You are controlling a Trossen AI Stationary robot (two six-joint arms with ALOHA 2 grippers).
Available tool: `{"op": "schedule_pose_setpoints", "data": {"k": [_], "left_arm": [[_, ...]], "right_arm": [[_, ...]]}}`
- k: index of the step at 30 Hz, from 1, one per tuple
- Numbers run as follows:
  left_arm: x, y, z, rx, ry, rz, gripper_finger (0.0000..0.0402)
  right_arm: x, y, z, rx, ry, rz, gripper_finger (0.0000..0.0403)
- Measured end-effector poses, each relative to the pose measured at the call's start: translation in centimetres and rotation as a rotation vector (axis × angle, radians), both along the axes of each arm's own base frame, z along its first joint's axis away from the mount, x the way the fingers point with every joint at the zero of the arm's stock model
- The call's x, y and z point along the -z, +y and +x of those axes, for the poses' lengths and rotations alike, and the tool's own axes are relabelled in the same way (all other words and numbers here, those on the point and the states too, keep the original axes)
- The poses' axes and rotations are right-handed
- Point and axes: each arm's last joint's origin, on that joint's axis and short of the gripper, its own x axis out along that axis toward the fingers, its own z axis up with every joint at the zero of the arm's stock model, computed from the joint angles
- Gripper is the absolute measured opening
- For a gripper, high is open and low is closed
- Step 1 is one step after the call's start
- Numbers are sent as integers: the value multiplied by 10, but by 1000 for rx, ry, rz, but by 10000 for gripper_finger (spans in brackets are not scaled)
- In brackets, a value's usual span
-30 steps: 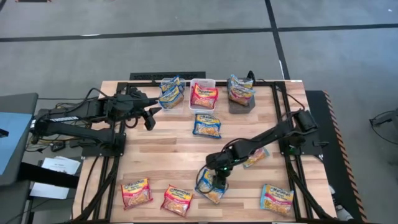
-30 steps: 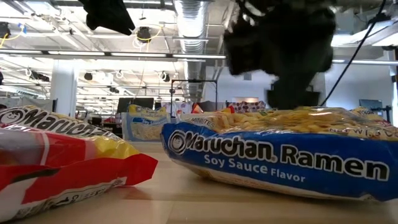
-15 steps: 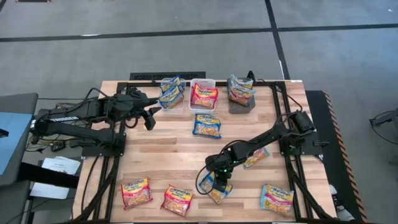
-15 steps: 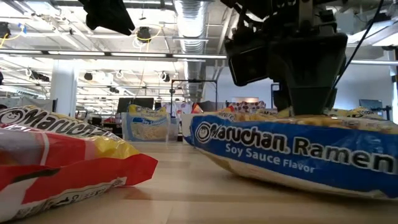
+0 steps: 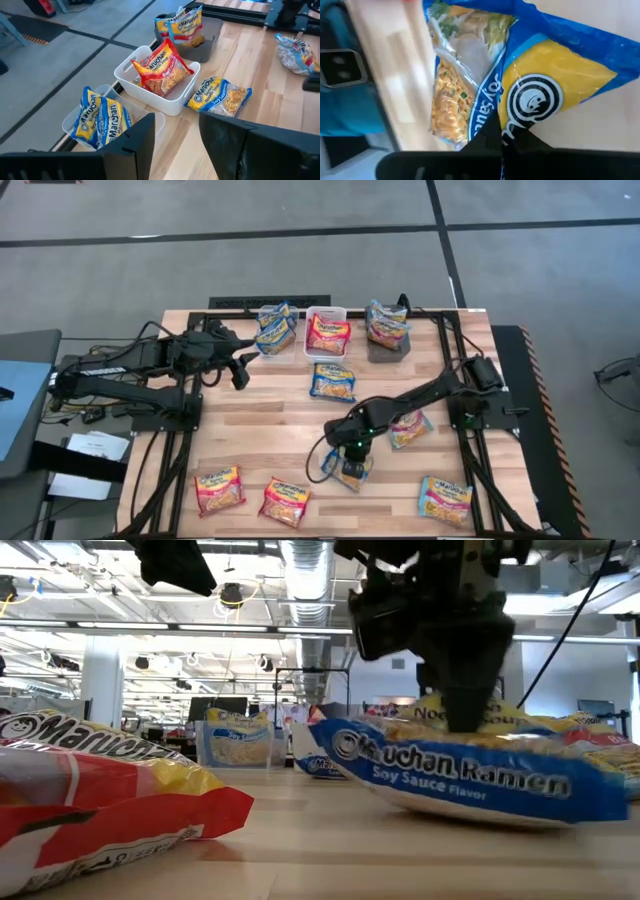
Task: Sort Maruchan noodles
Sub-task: Put the blue noodle pack into the transparent bin
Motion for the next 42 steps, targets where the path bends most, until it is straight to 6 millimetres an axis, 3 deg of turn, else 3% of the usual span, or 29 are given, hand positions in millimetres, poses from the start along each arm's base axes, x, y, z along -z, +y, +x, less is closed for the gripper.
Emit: {"op": "schedule_pose_setpoints", "data": {"k": [9, 21, 32, 42], "left_arm": [[0, 5, -1, -35, -5, -5, 143], [7, 22, -8, -122, 24, -108, 147], [8, 29, -10, -90, -46, -298, 146], [5, 30, -5, -65, -127, -370, 146]], "right_arm": [[-48, -35, 15, -44, -13, -217, 5], [-107, -80, 35, -129, -206, -437, 6], [-125, -127, 43, -135, -285, -681, 6], [-133, -138, 54, -189, -416, -812, 6]]}}
